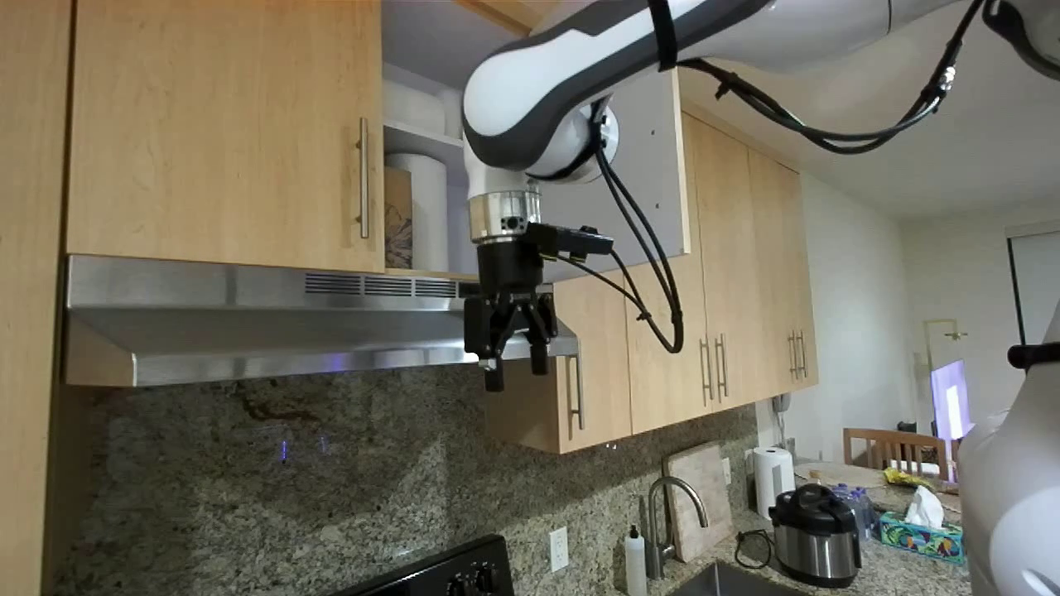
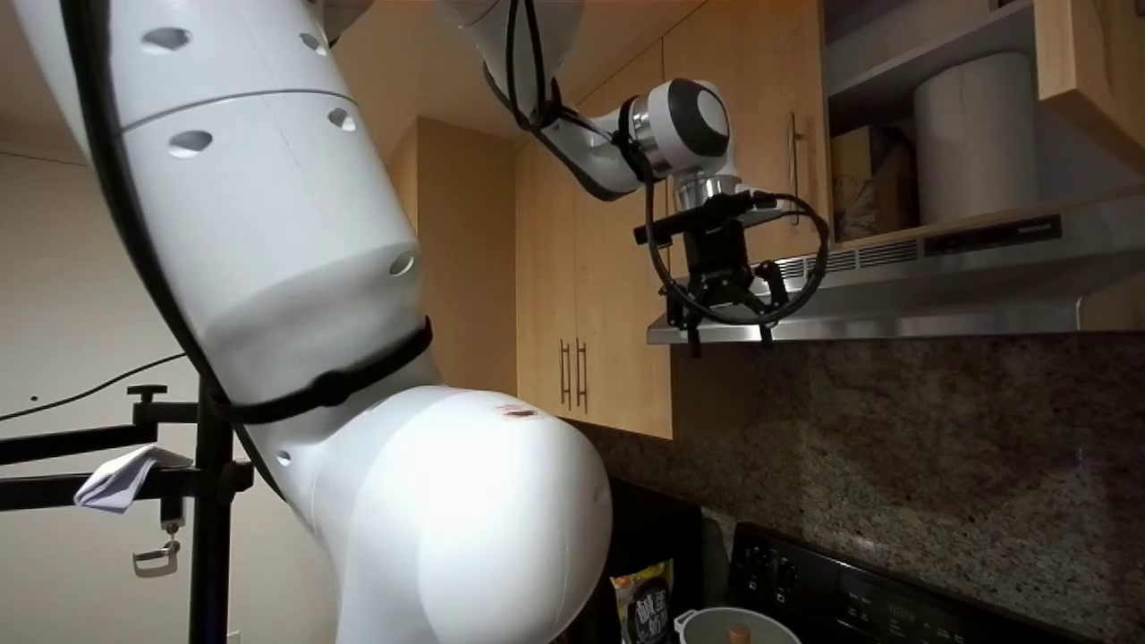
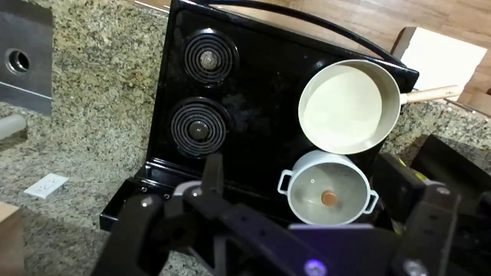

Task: Open the left cabinet door at the top

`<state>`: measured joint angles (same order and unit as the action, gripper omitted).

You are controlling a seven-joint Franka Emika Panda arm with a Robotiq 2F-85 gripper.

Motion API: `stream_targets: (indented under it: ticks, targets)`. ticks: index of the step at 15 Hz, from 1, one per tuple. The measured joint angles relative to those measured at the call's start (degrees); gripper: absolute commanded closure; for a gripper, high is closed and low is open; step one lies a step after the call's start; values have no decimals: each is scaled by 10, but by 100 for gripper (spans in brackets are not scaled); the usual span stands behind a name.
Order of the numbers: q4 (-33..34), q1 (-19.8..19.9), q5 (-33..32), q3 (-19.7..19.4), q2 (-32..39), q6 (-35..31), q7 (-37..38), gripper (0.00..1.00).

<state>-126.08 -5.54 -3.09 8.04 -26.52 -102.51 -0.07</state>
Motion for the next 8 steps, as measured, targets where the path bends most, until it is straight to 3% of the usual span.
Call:
stream_targets:
  ticks: [8]
  targets:
    - [62,0,-26,21,-13,-64,66,0]
